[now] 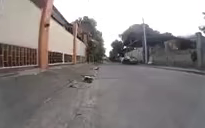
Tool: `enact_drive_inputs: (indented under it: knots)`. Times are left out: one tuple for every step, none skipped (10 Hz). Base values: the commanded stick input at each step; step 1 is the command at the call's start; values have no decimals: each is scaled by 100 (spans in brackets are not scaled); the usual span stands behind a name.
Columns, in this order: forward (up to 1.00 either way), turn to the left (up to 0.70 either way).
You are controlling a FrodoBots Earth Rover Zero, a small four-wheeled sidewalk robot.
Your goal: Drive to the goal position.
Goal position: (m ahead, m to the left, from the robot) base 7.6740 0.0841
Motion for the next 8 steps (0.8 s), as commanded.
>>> enact_drive_inputs:
  knots:
    - [70,0]
    - [70,0]
    - [70,0]
    - [70,0]
    - [70,0]
    - [70,0]
    - [70,0]
    - [70,0]
